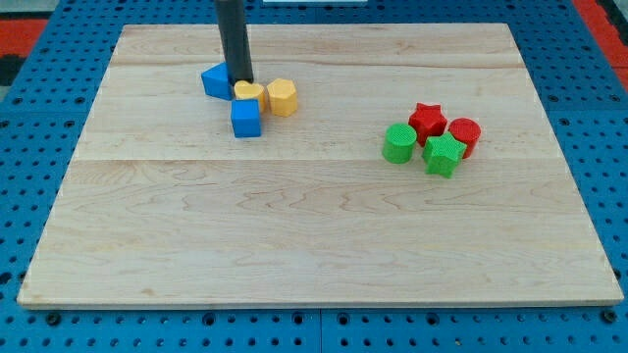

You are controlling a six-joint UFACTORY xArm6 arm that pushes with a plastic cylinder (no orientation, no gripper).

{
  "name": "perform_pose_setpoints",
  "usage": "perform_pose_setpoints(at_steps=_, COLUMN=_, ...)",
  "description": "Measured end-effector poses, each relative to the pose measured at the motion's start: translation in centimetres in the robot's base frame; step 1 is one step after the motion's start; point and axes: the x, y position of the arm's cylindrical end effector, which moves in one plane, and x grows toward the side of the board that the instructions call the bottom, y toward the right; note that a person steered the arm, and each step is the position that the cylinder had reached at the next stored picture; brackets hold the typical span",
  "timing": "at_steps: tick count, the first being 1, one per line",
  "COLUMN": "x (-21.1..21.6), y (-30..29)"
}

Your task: Move the blue triangle to the top left of the blue cube

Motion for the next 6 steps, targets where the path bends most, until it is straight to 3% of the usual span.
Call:
perform_pose_setpoints(at_steps=1, x=2.8, y=0.0)
perform_pose_setpoints(at_steps=2, x=2.8, y=-2.2)
perform_pose_setpoints(at_steps=3, x=4.7, y=-10.4)
perform_pose_setpoints(at_steps=4, x=-1.3, y=-11.1)
perform_pose_setpoints(at_steps=5, x=-3.0, y=-3.1)
perform_pose_setpoints(at_steps=6, x=1.2, y=-0.5)
